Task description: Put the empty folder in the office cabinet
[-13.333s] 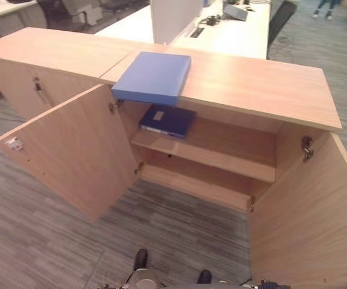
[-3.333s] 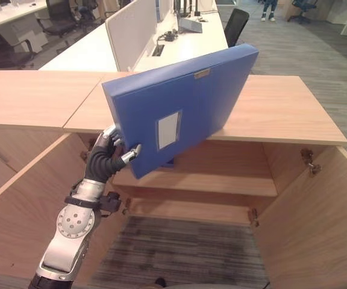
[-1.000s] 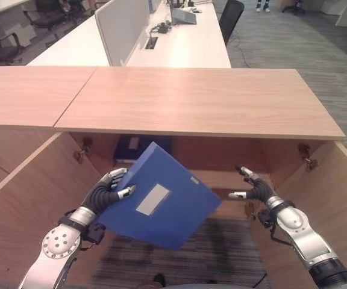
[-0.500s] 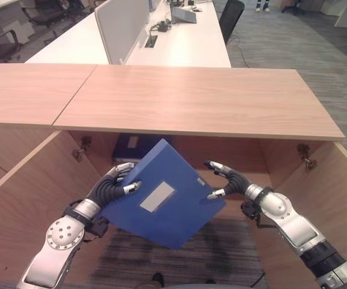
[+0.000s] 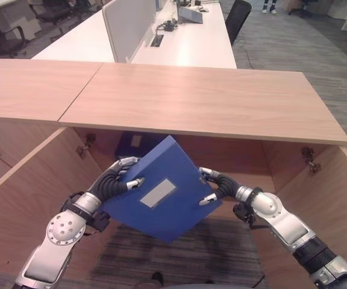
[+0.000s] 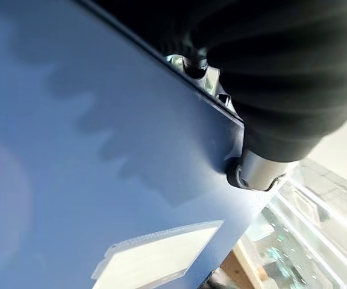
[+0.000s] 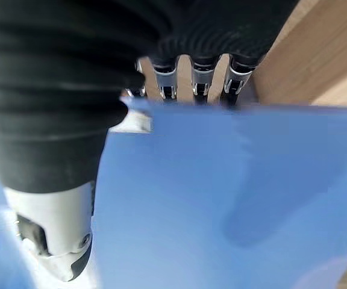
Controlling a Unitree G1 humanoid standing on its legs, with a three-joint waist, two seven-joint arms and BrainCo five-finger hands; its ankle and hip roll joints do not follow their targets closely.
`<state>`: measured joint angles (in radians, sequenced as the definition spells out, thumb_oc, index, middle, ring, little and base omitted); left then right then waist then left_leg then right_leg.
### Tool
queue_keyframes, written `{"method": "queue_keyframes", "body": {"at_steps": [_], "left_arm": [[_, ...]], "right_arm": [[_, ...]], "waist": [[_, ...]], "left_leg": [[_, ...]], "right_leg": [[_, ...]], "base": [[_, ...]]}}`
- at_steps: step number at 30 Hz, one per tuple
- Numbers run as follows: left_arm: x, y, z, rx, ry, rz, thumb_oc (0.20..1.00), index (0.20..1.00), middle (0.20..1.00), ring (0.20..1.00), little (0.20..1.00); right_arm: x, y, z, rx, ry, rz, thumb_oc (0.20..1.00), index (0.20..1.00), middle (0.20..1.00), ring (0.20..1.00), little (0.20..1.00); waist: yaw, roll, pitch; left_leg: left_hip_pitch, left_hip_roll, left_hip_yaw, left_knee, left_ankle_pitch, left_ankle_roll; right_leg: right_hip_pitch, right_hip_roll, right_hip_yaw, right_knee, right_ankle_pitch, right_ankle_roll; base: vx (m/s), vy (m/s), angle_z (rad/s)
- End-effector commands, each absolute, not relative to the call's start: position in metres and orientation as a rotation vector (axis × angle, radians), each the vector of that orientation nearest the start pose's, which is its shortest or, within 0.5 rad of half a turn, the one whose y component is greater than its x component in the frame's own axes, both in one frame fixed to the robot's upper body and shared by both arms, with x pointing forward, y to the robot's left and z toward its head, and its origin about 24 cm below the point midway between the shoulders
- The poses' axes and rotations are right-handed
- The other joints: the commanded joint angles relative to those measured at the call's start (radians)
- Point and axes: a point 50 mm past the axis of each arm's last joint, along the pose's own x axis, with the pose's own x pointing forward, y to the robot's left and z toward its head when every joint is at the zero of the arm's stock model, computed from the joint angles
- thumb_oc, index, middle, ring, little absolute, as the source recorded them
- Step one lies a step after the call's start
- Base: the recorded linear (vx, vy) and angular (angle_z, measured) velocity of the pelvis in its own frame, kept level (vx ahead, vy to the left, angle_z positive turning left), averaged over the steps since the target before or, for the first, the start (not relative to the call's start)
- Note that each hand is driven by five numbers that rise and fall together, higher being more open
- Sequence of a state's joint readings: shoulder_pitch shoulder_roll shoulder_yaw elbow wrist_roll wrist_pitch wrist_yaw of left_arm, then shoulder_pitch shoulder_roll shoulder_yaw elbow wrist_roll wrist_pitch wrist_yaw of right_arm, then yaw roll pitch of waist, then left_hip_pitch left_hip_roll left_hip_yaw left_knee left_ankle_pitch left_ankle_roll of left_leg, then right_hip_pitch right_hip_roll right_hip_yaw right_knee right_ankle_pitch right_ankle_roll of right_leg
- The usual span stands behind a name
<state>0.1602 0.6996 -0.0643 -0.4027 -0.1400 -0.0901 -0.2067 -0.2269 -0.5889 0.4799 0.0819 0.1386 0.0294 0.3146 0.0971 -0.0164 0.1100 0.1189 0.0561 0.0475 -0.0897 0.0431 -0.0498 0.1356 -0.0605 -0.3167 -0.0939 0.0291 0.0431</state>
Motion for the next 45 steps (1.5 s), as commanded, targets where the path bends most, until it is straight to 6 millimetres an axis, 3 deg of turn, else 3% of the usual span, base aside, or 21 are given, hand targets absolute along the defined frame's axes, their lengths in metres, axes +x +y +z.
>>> {"method": "queue_keyframes", "body": {"at_steps": [1,13,17,18,19,20,26,29,35,36,37,39,43,45], "left_arm": [[0.214,0.174,0.175,0.473,-0.521,-0.574,0.200,0.200,0.200,0.200,0.200],[0.216,0.151,0.185,0.429,-0.587,-0.681,0.200,0.200,0.200,0.200,0.200],[0.218,0.143,0.192,0.412,-0.623,-0.716,0.200,0.200,0.200,0.200,0.200],[0.219,0.142,0.192,0.417,-0.626,-0.721,0.200,0.200,0.200,0.200,0.200],[0.220,0.141,0.192,0.419,-0.629,-0.723,0.200,0.200,0.200,0.200,0.200],[0.221,0.139,0.191,0.415,-0.627,-0.727,0.200,0.200,0.200,0.200,0.200],[0.227,0.136,0.184,0.416,-0.608,-0.725,0.200,0.200,0.200,0.200,0.200],[0.230,0.133,0.179,0.396,-0.586,-0.729,0.200,0.200,0.200,0.200,0.200],[0.233,0.133,0.163,0.349,-0.501,-0.733,0.200,0.200,0.200,0.200,0.200],[0.234,0.133,0.159,0.339,-0.478,-0.736,0.504,0.504,0.504,0.504,0.504],[0.234,0.135,0.151,0.319,-0.430,-0.732,1.000,1.000,1.000,1.000,1.000],[0.234,0.138,0.145,0.307,-0.394,-0.721,1.000,1.000,1.000,1.000,1.000],[0.233,0.151,0.112,0.228,-0.220,-0.651,1.000,1.000,1.000,1.000,1.000],[0.232,0.156,0.104,0.227,-0.183,-0.624,1.000,1.000,1.000,1.000,1.000]], "right_arm": [[0.270,-0.122,0.043,-0.534,0.086,0.822,1.000,1.000,1.000,1.000,1.000],[0.276,-0.110,0.017,-0.626,0.183,0.865,1.000,1.000,1.000,1.000,1.000],[0.283,-0.089,0.018,-0.602,0.169,0.906,1.000,1.000,1.000,1.000,1.000],[0.278,-0.083,0.019,-0.561,0.167,0.946,0.573,0.573,0.573,0.573,0.573],[0.273,-0.078,0.021,-0.527,0.160,0.983,0.479,0.479,0.479,0.479,0.479],[0.269,-0.074,0.024,-0.484,0.161,1.016,0.200,0.200,0.200,0.200,0.200],[0.246,-0.051,0.026,-0.175,0.205,1.144,0.200,0.200,0.200,0.200,0.200],[0.235,-0.042,0.013,0.057,0.310,1.139,0.200,0.200,0.200,0.200,0.200],[0.217,-0.031,-0.003,0.285,0.439,1.138,0.200,0.200,0.200,0.200,0.200],[0.214,-0.030,-0.005,0.323,0.458,1.132,0.200,0.200,0.200,0.200,0.200],[0.211,-0.030,-0.010,0.368,0.485,1.103,0.200,0.200,0.200,0.200,0.200],[0.208,-0.032,-0.013,0.414,0.504,1.074,0.200,0.200,0.200,0.200,0.200],[0.199,-0.045,-0.046,0.522,0.647,0.871,0.200,0.200,0.200,0.200,0.200],[0.193,-0.048,-0.052,0.544,0.674,0.835,0.200,0.200,0.200,0.200,0.200]], "waist": [[-0.023,-0.040,-0.043],[-0.022,-0.039,-0.049],[-0.015,-0.040,-0.048],[-0.016,-0.041,-0.048],[-0.018,-0.042,-0.048],[-0.017,-0.043,-0.048],[-0.013,-0.047,-0.043],[-0.011,-0.049,-0.040],[-0.005,-0.052,-0.037],[-0.005,-0.052,-0.037],[-0.005,-0.051,-0.034],[-0.006,-0.051,-0.033],[-0.006,-0.050,-0.031],[-0.007,-0.050,-0.031]], "left_leg": [[0.007,-0.006,-0.007,0.002,-0.092,-0.001],[0.009,-0.006,-0.009,0.002,-0.092,-0.001],[0.007,-0.006,-0.012,0.002,-0.090,-0.001],[0.007,-0.006,-0.012,0.002,-0.089,-0.002],[0.007,-0.007,-0.012,0.002,-0.089,-0.002],[0.006,-0.007,-0.012,0.002,-0.088,-0.003],[0.006,-0.007,-0.011,0.002,-0.086,-0.003],[0.005,-0.006,-0.009,0.002,-0.085,-0.003],[0.002,-0.008,-0.009,0.002,-0.084,-0.003],[0.002,-0.008,-0.008,0.002,-0.084,-0.004],[0.003,-0.007,-0.008,0.002,-0.084,-0.004],[0.003,-0.007,-0.007,0.002,-0.083,-0.004],[0.001,-0.007,-0.009,0.002,-0.083,-0.003],[0.001,-0.007,-0.008,0.002,-0.083,-0.003]], "right_leg": [[0.038,-0.063,0.016,0.007,-0.041,0.065],[0.040,-0.061,0.019,0.007,-0.041,0.064],[0.041,-0.062,0.017,0.007,-0.040,0.063],[0.041,-0.061,0.015,0.007,-0.040,0.063],[0.041,-0.061,0.015,0.007,-0.040,0.063],[0.041,-0.061,0.015,0.007,-0.040,0.063],[0.040,-0.062,0.015,0.007,-0.037,0.062],[0.039,-0.064,0.012,0.007,-0.035,0.062],[0.037,-0.064,0.013,0.007,-0.034,0.061],[0.036,-0.065,0.012,0.007,-0.033,0.061],[0.035,-0.065,0.011,0.007,-0.032,0.061],[0.034,-0.065,0.012,0.007,-0.031,0.060],[0.033,-0.064,0.012,0.007,-0.029,0.059],[0.032,-0.064,0.012,0.007,-0.029,0.059]], "base": [[0.00,0.000,0.00],[0.00,0.000,0.00],[0.00,0.000,0.00],[0.00,0.000,0.00],[0.00,0.000,0.00],[0.00,0.000,0.00],[0.00,0.000,0.00],[0.00,0.000,0.00],[0.00,0.000,0.00],[0.00,0.000,0.00],[0.00,0.000,0.00],[0.00,0.000,0.00],[0.00,0.000,0.00],[0.00,0.000,0.00]]}}
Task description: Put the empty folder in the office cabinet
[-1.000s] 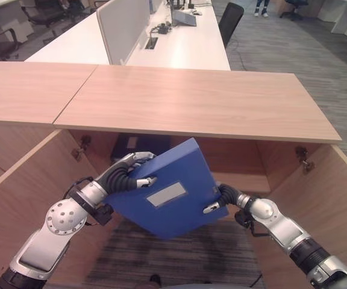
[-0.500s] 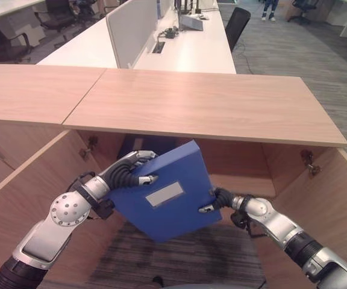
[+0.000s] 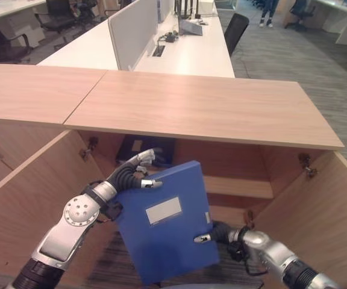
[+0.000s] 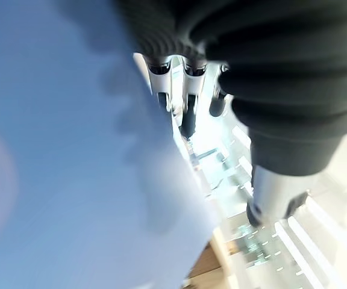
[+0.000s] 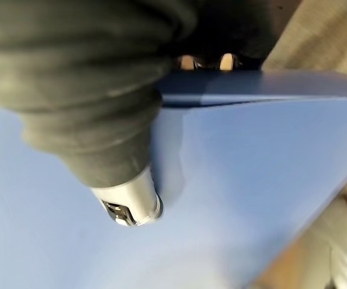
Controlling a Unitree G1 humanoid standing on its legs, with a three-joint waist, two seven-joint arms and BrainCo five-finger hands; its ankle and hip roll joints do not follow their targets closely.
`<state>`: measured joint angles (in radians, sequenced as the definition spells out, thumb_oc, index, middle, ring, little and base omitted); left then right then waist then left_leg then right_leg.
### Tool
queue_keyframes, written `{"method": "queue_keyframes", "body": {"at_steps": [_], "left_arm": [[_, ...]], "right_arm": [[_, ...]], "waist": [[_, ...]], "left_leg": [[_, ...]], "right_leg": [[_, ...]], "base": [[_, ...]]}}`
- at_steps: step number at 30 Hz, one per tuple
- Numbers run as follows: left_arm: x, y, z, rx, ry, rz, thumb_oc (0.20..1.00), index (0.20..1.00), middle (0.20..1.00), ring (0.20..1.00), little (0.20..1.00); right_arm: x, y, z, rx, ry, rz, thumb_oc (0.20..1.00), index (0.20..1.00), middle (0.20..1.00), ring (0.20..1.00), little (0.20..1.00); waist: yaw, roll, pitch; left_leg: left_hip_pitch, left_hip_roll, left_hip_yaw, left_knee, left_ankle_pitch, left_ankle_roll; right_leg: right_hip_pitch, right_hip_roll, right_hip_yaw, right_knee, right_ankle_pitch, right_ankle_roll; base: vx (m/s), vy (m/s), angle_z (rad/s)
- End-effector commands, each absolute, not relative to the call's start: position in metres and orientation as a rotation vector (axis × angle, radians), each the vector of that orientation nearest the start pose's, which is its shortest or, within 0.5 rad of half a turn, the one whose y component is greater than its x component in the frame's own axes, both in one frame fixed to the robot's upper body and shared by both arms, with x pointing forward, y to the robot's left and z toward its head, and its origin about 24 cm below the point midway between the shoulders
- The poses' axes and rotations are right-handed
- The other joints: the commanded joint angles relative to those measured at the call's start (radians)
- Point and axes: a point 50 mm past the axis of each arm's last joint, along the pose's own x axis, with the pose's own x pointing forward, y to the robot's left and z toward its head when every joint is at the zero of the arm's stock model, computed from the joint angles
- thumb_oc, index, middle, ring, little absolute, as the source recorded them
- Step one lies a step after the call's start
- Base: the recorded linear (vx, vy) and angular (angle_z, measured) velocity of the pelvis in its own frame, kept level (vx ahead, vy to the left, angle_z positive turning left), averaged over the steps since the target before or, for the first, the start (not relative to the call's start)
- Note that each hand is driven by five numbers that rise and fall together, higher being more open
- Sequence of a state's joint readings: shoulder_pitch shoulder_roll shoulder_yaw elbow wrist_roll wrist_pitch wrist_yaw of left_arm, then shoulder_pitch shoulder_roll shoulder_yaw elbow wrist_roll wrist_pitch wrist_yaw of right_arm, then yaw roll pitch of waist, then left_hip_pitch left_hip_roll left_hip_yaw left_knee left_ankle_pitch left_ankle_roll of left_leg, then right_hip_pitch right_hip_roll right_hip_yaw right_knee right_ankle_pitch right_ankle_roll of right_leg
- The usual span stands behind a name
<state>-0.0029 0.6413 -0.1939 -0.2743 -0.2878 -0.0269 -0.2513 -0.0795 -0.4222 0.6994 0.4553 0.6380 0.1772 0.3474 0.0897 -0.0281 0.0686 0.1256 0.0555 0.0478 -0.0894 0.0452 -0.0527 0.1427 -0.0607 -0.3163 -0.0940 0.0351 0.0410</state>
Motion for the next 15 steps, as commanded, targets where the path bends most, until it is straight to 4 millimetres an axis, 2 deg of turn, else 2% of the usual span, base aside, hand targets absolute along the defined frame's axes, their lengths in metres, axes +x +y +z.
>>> {"method": "queue_keyframes", "body": {"at_steps": [1,2,5,7,8,10,11,12,13,15], "left_arm": [[0.229,0.169,0.083,0.225,-0.080,-0.535,1.000,1.000,1.000,1.000,1.000],[0.228,0.169,0.083,0.226,-0.079,-0.535,1.000,1.000,1.000,1.000,1.000],[0.221,0.186,0.057,0.274,0.060,-0.434,1.000,1.000,1.000,1.000,1.000],[0.207,0.206,0.044,0.299,0.135,-0.332,1.000,1.000,1.000,1.000,1.000],[0.206,0.206,0.043,0.299,0.136,-0.331,1.000,1.000,1.000,1.000,1.000],[0.193,0.214,0.025,0.251,0.229,-0.269,1.000,1.000,1.000,1.000,1.000],[0.193,0.214,0.025,0.251,0.229,-0.269,1.000,1.000,1.000,1.000,1.000],[0.191,0.213,0.016,0.231,0.262,-0.263,1.000,1.000,1.000,1.000,1.000],[0.184,0.219,0.007,0.197,0.304,-0.223,1.000,1.000,1.000,1.000,1.000],[0.181,0.223,0.005,0.208,0.320,-0.212,1.000,1.000,1.000,1.000,1.000]], "right_arm": [[0.187,-0.059,-0.070,0.585,0.743,0.688,0.200,0.200,0.200,0.200,0.200],[0.186,-0.059,-0.070,0.585,0.743,0.687,0.200,0.200,0.200,0.200,0.200],[0.195,-0.071,-0.085,0.609,0.804,0.504,0.200,0.200,0.200,0.200,0.200],[0.191,-0.068,-0.084,0.673,0.816,0.477,0.200,0.200,0.200,0.200,0.200],[0.190,-0.068,-0.085,0.673,0.818,0.477,0.200,0.200,0.200,0.200,0.200],[0.186,-0.067,-0.080,0.725,0.801,0.463,0.200,0.200,0.200,0.200,0.200],[0.186,-0.067,-0.080,0.724,0.802,0.462,0.200,0.200,0.200,0.200,0.200],[0.175,-0.064,-0.095,0.737,0.866,0.418,0.200,0.200,0.200,0.200,0.200],[0.175,-0.087,-0.108,0.689,0.898,0.286,0.200,0.200,0.200,0.200,0.200],[0.177,-0.095,-0.110,0.685,0.890,0.243,0.200,0.200,0.200,0.200,0.200]], "waist": [[0.001,-0.038,0.012],[0.001,-0.038,0.011],[0.009,-0.034,0.017],[0.017,-0.033,0.026],[0.016,-0.033,0.024],[0.018,-0.034,0.029],[0.018,-0.034,0.028],[0.020,-0.032,0.030],[0.017,-0.029,0.031],[0.017,-0.027,0.032]], "left_leg": [[-0.006,-0.007,-0.009,0.002,-0.086,0.000],[-0.006,-0.007,-0.009,0.002,-0.086,0.000],[-0.007,-0.007,-0.014,0.002,-0.087,0.003],[-0.008,-0.008,-0.019,0.002,-0.087,0.004],[-0.008,-0.008,-0.019,0.002,-0.087,0.004],[-0.012,-0.007,-0.020,0.002,-0.085,0.003],[-0.013,-0.007,-0.020,0.002,-0.085,0.003],[-0.013,-0.007,-0.021,0.002,-0.084,0.002],[-0.019,-0.007,-0.023,0.002,-0.082,0.003],[-0.020,-0.007,-0.024,0.002,-0.082,0.003]], "right_leg": [[0.025,-0.063,0.012,0.007,-0.034,0.061],[0.025,-0.063,0.012,0.007,-0.035,0.061],[0.023,-0.060,0.012,0.007,-0.035,0.060],[0.022,-0.057,0.013,0.007,-0.037,0.059],[0.022,-0.057,0.013,0.007,-0.037,0.058],[0.018,-0.055,0.011,0.007,-0.037,0.057],[0.017,-0.055,0.011,0.007,-0.037,0.057],[0.019,-0.054,0.010,0.007,-0.038,0.056],[0.015,-0.053,0.009,0.007,-0.039,0.056],[0.014,-0.052,0.009,0.007,-0.039,0.055]], "base": [[0.00,0.000,0.00],[0.00,0.000,0.00],[0.00,-0.004,-0.02],[0.00,0.000,0.00],[0.00,0.000,0.00],[0.00,0.000,0.00],[0.00,0.000,0.00],[-0.01,-0.008,0.05],[-0.02,-0.011,0.05],[-0.01,-0.010,0.00]]}}
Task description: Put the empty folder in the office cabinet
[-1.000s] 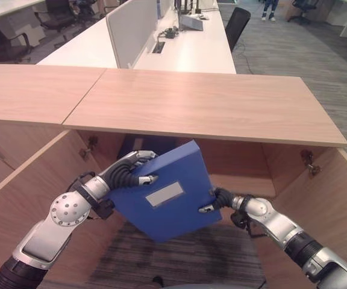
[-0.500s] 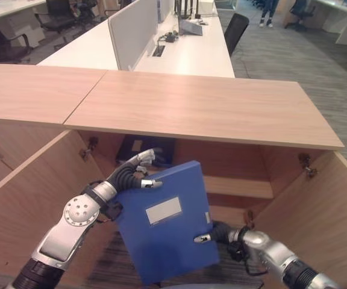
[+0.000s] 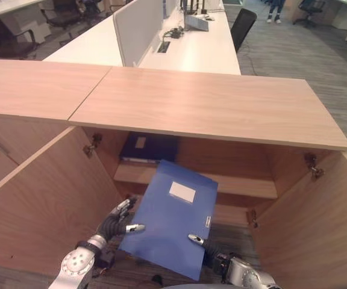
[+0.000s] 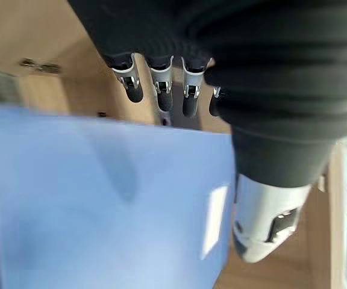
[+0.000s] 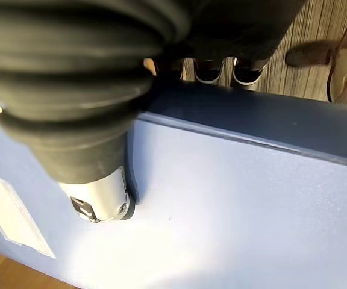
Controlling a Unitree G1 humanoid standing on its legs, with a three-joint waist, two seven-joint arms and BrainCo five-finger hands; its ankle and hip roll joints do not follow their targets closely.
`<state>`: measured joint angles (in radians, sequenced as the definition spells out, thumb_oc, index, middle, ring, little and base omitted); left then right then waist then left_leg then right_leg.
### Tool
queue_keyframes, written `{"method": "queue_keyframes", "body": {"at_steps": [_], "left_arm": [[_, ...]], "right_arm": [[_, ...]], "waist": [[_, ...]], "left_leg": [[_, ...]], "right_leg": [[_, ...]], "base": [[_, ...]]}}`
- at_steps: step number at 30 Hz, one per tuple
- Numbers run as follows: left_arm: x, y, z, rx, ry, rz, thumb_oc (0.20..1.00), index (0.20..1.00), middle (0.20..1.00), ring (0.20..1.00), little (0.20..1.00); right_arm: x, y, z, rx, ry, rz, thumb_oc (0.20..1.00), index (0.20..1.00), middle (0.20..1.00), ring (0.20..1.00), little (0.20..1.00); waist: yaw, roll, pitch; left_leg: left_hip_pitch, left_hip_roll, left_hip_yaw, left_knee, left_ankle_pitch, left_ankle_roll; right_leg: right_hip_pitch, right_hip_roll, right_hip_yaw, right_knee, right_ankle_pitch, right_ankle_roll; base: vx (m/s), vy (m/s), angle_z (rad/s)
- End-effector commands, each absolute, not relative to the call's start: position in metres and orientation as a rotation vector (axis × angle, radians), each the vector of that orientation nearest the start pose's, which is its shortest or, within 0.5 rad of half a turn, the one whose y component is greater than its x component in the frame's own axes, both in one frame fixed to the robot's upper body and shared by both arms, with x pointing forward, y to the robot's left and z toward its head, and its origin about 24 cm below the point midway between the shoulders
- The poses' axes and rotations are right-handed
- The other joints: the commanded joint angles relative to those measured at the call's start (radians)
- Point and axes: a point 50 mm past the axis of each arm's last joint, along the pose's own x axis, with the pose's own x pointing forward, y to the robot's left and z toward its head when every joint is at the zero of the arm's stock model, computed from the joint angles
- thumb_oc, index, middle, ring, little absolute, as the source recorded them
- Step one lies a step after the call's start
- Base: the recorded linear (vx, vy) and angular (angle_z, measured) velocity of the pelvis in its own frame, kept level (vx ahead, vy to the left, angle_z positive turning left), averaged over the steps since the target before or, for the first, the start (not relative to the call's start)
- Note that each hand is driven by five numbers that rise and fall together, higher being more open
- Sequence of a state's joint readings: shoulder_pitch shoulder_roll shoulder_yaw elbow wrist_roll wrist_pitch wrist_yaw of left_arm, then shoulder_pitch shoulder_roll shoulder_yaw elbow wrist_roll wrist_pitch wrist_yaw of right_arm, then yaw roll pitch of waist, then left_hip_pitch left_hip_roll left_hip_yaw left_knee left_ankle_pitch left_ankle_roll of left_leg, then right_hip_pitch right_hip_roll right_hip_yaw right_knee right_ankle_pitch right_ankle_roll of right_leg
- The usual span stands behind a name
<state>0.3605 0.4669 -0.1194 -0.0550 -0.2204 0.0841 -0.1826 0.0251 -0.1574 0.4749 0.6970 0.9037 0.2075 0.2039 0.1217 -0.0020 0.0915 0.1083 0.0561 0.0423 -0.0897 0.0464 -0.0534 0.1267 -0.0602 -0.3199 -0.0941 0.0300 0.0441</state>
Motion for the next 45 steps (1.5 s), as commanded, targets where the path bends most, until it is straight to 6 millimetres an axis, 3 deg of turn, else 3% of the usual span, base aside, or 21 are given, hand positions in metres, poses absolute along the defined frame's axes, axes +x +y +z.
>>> {"method": "queue_keyframes", "body": {"at_steps": [1,5,12,15,19,23,26,31,35,38,40,41,42,43,45], "left_arm": [[0.178,0.228,-0.002,0.212,0.353,-0.180,1.000,1.000,1.000,1.000,1.000],[0.180,0.233,-0.006,0.227,0.361,-0.141,1.000,1.000,1.000,1.000,1.000],[0.178,0.236,-0.011,0.251,0.391,-0.127,1.000,1.000,1.000,1.000,1.000],[0.178,0.237,-0.011,0.257,0.394,-0.125,1.000,1.000,1.000,1.000,1.000],[0.177,0.240,-0.015,0.246,0.421,-0.106,1.000,1.000,1.000,1.000,1.000],[0.183,0.237,-0.014,0.249,0.415,-0.122,1.000,1.000,1.000,1.000,1.000],[0.181,0.237,-0.015,0.258,0.422,-0.135,1.000,1.000,1.000,1.000,1.000],[0.173,0.240,-0.017,0.278,0.451,-0.143,1.000,1.000,1.000,1.000,1.000],[0.167,0.252,-0.015,0.319,0.461,-0.111,1.000,1.000,1.000,1.000,1.000],[0.167,0.262,-0.008,0.353,0.453,-0.086,1.000,1.000,1.000,1.000,1.000],[0.167,0.272,-0.002,0.386,0.446,-0.059,1.000,1.000,1.000,1.000,1.000],[0.166,0.282,0.002,0.405,0.443,-0.025,1.000,1.000,1.000,1.000,1.000],[0.167,0.283,0.003,0.405,0.440,-0.022,1.000,1.000,1.000,1.000,1.000],[0.168,0.286,0.006,0.408,0.423,-0.002,1.000,1.000,1.000,1.000,1.000],[0.172,0.281,0.005,0.382,0.405,-0.001,1.000,1.000,1.000,1.000,1.000]], "right_arm": [[0.176,-0.104,-0.111,0.688,0.877,0.207,0.200,0.200,0.200,0.200,0.200],[0.177,-0.109,-0.109,0.729,0.854,0.174,0.200,0.200,0.200,0.200,0.200],[0.211,-0.122,-0.085,0.875,0.662,0.065,0.200,0.200,0.200,0.200,0.200],[0.215,-0.124,-0.081,0.883,0.637,0.056,0.200,0.200,0.200,0.200,0.200],[0.237,-0.143,-0.058,0.918,0.478,0.005,0.200,0.200,0.200,0.200,0.200],[0.250,-0.160,-0.038,0.897,0.370,0.002,0.200,0.200,0.200,0.200,0.200],[0.254,-0.168,-0.031,0.863,0.335,0.003,0.200,0.200,0.200,0.200,0.200],[0.249,-0.173,-0.034,0.871,0.340,-0.015,0.200,0.200,0.200,0.200,0.200],[0.246,-0.178,-0.035,0.898,0.320,-0.057,0.200,0.200,0.200,0.200,0.200],[0.256,-0.172,-0.023,0.901,0.279,-0.028,0.200,0.200,0.200,0.200,0.200],[0.268,-0.163,-0.006,0.897,0.226,0.031,0.200,0.200,0.200,0.200,0.200],[0.280,-0.156,0.016,0.856,0.152,0.104,0.200,0.200,0.200,0.200,0.200],[0.281,-0.155,0.017,0.855,0.151,0.107,0.200,0.200,0.200,0.200,0.200],[0.287,-0.154,0.037,0.821,0.074,0.161,0.200,0.200,0.200,0.200,0.200],[0.288,-0.163,0.049,0.815,0.003,0.154,0.200,0.200,0.200,0.200,0.200]], "waist": [[-0.018,-0.052,0.010],[-0.023,-0.047,0.010],[-0.026,-0.038,0.009],[-0.026,-0.039,0.010],[-0.033,-0.038,0.035],[-0.030,-0.036,0.076],[-0.036,-0.026,0.067],[-0.052,-0.010,0.037],[-0.051,0.005,0.029],[-0.034,0.018,0.047],[-0.021,0.028,0.078],[-0.001,0.030,0.118],[-0.001,0.029,0.117],[0.009,0.022,0.148],[0.012,0.007,0.177]], "left_leg": [[-0.003,-0.008,-0.019,0.002,-0.083,0.004],[-0.004,-0.007,-0.018,0.002,-0.082,0.003],[-0.006,0.004,-0.017,0.002,-0.076,-0.007],[-0.005,0.009,-0.017,0.002,-0.075,-0.010],[-0.022,0.052,-0.008,0.041,-0.053,-0.027],[-0.145,0.043,0.013,0.213,-0.075,-0.028],[-0.195,0.003,-0.004,0.206,-0.063,-0.015],[-0.162,-0.016,0.011,0.127,-0.057,0.005],[-0.143,-0.043,0.034,0.080,-0.077,0.038],[-0.163,-0.053,0.078,0.088,-0.105,0.070],[-0.198,-0.045,0.125,0.117,-0.121,0.085],[-0.236,-0.024,0.166,0.158,-0.148,0.079],[-0.244,-0.023,0.167,0.170,-0.159,0.080],[-0.309,0.004,0.192,0.237,-0.169,0.073],[-0.385,0.003,0.176,0.324,-0.185,0.073]], "right_leg": [[0.029,-0.052,0.013,0.007,-0.036,0.052],[0.028,-0.051,0.010,0.007,-0.037,0.051],[0.029,-0.038,0.013,0.007,-0.044,0.043],[0.031,-0.034,0.014,0.007,-0.047,0.040],[0.031,-0.005,0.028,0.018,-0.061,0.015],[-0.002,-0.029,0.002,0.059,-0.080,0.003],[-0.013,-0.040,0.000,0.054,-0.074,0.013],[-0.015,-0.047,0.013,0.030,-0.064,0.031],[-0.030,-0.082,0.033,0.019,-0.055,0.063],[-0.106,-0.123,0.054,0.110,-0.061,0.091],[-0.200,-0.164,0.036,0.225,-0.057,0.101],[-0.261,-0.219,-0.033,0.291,-0.035,0.116],[-0.269,-0.220,-0.029,0.298,-0.037,0.120],[-0.302,-0.240,-0.074,0.273,-0.008,0.116],[-0.303,-0.224,-0.073,0.234,-0.015,0.100]], "base": [[0.00,0.000,0.00],[0.00,0.000,0.00],[0.00,-0.036,0.00],[0.02,-0.075,0.00],[0.00,-0.139,0.01],[-0.09,-0.042,0.07],[0.04,0.090,0.01],[0.10,0.152,-0.15],[0.06,0.247,-0.17],[-0.06,0.168,-0.38],[-0.20,0.176,-0.50],[-0.18,0.110,-0.88],[-0.22,0.003,-1.26],[-0.12,-0.047,-0.87],[-0.15,-0.093,-0.36]]}}
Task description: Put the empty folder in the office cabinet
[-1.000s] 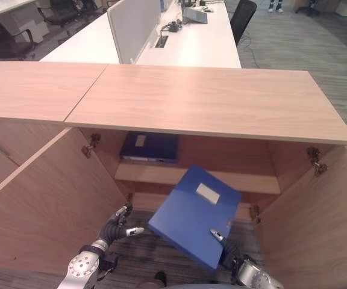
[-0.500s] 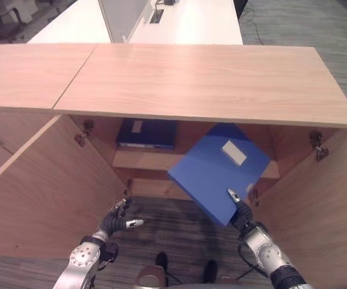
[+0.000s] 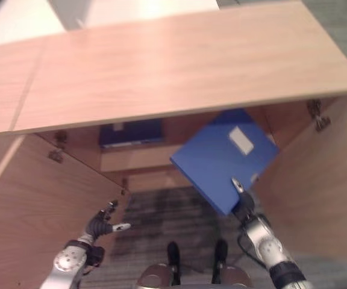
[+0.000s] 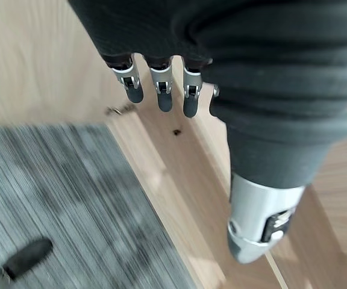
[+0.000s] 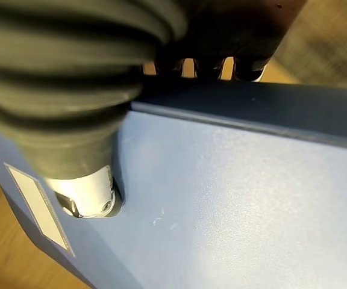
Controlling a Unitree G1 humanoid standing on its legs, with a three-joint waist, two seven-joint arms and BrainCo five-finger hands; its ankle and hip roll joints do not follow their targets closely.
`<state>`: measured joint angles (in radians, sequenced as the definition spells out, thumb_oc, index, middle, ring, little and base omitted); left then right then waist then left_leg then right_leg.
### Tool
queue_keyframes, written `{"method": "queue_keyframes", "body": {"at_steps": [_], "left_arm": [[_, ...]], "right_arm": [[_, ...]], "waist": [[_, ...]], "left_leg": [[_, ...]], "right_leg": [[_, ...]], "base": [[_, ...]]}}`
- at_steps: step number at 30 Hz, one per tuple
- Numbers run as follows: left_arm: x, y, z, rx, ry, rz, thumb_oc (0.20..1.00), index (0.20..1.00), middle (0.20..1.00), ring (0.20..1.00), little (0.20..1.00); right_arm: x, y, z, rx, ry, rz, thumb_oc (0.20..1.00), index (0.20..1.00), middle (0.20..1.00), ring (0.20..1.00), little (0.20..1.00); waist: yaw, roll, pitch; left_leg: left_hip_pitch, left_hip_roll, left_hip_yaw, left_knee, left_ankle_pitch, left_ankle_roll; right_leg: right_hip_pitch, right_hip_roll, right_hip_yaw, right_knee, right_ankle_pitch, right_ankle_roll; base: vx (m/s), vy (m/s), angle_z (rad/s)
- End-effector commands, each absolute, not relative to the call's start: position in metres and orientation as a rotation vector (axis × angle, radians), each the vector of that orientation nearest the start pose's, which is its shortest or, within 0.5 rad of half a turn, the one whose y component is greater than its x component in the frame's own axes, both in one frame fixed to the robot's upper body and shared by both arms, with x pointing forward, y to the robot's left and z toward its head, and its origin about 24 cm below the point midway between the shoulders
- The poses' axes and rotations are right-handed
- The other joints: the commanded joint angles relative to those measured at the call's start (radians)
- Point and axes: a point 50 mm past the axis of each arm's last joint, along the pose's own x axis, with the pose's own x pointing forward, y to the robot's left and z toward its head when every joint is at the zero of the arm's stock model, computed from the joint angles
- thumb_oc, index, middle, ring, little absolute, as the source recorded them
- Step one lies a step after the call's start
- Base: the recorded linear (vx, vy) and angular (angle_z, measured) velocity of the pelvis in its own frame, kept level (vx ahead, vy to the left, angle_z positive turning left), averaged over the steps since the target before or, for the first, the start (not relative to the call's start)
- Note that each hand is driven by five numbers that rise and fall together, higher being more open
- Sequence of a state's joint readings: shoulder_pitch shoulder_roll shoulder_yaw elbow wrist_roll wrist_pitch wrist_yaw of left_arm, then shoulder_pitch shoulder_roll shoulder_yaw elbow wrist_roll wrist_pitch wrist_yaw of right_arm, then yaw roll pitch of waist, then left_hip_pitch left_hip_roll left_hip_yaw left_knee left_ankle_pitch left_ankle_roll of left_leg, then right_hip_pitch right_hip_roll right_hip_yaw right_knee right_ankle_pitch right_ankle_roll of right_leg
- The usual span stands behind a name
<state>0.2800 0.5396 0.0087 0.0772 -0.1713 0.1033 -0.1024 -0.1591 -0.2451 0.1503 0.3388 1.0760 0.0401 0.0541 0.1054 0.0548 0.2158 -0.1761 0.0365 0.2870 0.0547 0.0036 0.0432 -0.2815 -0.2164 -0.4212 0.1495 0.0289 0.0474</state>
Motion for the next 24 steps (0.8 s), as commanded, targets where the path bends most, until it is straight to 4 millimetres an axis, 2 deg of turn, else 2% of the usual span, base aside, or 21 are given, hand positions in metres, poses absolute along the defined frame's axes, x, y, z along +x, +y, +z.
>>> {"method": "queue_keyframes", "body": {"at_steps": [1,3,4,6,9,12,15,17,21,22,24], "left_arm": [[0.173,0.281,0.005,0.381,0.403,-0.001,1.000,1.000,1.000,1.000,1.000],[0.176,0.275,0.005,0.360,0.387,-0.008,1.000,1.000,1.000,1.000,1.000],[0.182,0.267,0.006,0.359,0.365,-0.032,1.000,1.000,1.000,1.000,1.000],[0.183,0.263,0.005,0.356,0.362,-0.045,1.000,1.000,1.000,1.000,1.000],[0.184,0.255,0.005,0.374,0.352,-0.077,1.000,1.000,1.000,1.000,1.000],[0.184,0.252,0.004,0.371,0.353,-0.084,1.000,1.000,1.000,1.000,1.000],[0.185,0.249,0.003,0.383,0.349,-0.082,1.000,1.000,1.000,1.000,1.000],[0.186,0.249,0.003,0.391,0.348,-0.081,1.000,1.000,1.000,1.000,1.000],[0.188,0.250,0.009,0.412,0.320,-0.059,1.000,1.000,1.000,1.000,1.000],[0.189,0.249,0.009,0.410,0.317,-0.058,1.000,1.000,1.000,1.000,1.000],[0.191,0.252,0.012,0.430,0.306,-0.047,1.000,1.000,1.000,1.000,1.000]], "right_arm": [[0.288,-0.163,0.050,0.815,0.002,0.153,0.200,0.200,0.200,0.200,0.200],[0.291,-0.165,0.062,0.819,-0.053,0.151,0.200,0.200,0.200,0.200,0.200],[0.292,-0.168,0.073,0.800,-0.103,0.158,0.200,0.200,0.200,0.200,0.200],[0.291,-0.170,0.078,0.791,-0.124,0.161,0.200,0.200,0.200,0.200,0.200],[0.288,-0.178,0.095,0.750,-0.194,0.178,0.200,0.200,0.200,0.200,0.200],[0.287,-0.182,0.101,0.708,-0.221,0.181,0.200,0.200,0.200,0.200,0.200],[0.285,-0.189,0.118,0.645,-0.291,0.177,0.200,0.200,0.200,0.200,0.200],[0.286,-0.188,0.123,0.641,-0.310,0.183,0.200,0.200,0.200,0.200,0.200],[0.296,-0.195,0.172,0.557,-0.482,0.168,0.200,0.200,0.200,0.200,0.200],[0.297,-0.195,0.173,0.555,-0.485,0.167,0.200,0.200,0.200,0.200,0.200],[0.307,-0.210,0.203,0.473,-0.558,0.112,0.200,0.200,0.200,0.200,0.200]], "waist": [[0.028,-0.049,0.052],[0.026,-0.052,0.080],[0.014,-0.049,0.096],[0.010,-0.049,0.090],[-0.003,-0.045,0.096],[-0.008,-0.043,0.094],[-0.012,-0.040,0.082],[-0.012,-0.040,0.079],[0.009,-0.040,0.068],[0.009,-0.039,0.068],[0.025,-0.043,0.058]], "left_leg": [[-0.107,0.024,-0.070,0.186,-0.145,-0.024],[-0.167,0.028,-0.082,0.233,-0.152,-0.023],[-0.239,0.035,-0.102,0.304,-0.170,-0.016],[-0.274,0.038,-0.110,0.337,-0.183,-0.014],[-0.392,0.047,-0.128,0.451,-0.220,-0.010],[-0.451,0.051,-0.137,0.506,-0.235,-0.008],[-0.549,0.054,-0.159,0.607,-0.268,-0.006],[-0.561,0.053,-0.164,0.619,-0.274,-0.005],[-0.646,0.049,-0.185,0.697,-0.296,-0.011],[-0.652,0.049,-0.186,0.702,-0.297,-0.011],[-0.684,0.046,-0.199,0.736,-0.305,-0.012]], "right_leg": [[0.103,-0.067,0.028,-0.009,-0.015,0.096],[0.047,-0.077,0.020,0.040,-0.018,0.090],[-0.030,-0.092,0.028,0.120,-0.037,0.080],[-0.060,-0.101,0.033,0.155,-0.055,0.074],[-0.175,-0.124,0.052,0.289,-0.123,0.051],[-0.234,-0.133,0.061,0.354,-0.150,0.042],[-0.334,-0.146,0.078,0.472,-0.208,0.026],[-0.349,-0.146,0.080,0.488,-0.217,0.023],[-0.432,-0.161,0.099,0.583,-0.265,0.008],[-0.437,-0.162,0.100,0.587,-0.267,0.008],[-0.465,-0.171,0.106,0.632,-0.295,-0.004]], "base": [[-0.12,-0.080,0.03],[-0.11,-0.058,0.12],[-0.10,-0.058,0.04],[-0.01,-0.040,0.05],[-0.01,-0.054,0.17],[-0.03,-0.041,0.11],[0.00,-0.043,0.10],[0.01,-0.030,0.08],[0.00,-0.051,0.11],[-0.01,-0.046,0.15],[0.01,-0.050,0.17]]}}
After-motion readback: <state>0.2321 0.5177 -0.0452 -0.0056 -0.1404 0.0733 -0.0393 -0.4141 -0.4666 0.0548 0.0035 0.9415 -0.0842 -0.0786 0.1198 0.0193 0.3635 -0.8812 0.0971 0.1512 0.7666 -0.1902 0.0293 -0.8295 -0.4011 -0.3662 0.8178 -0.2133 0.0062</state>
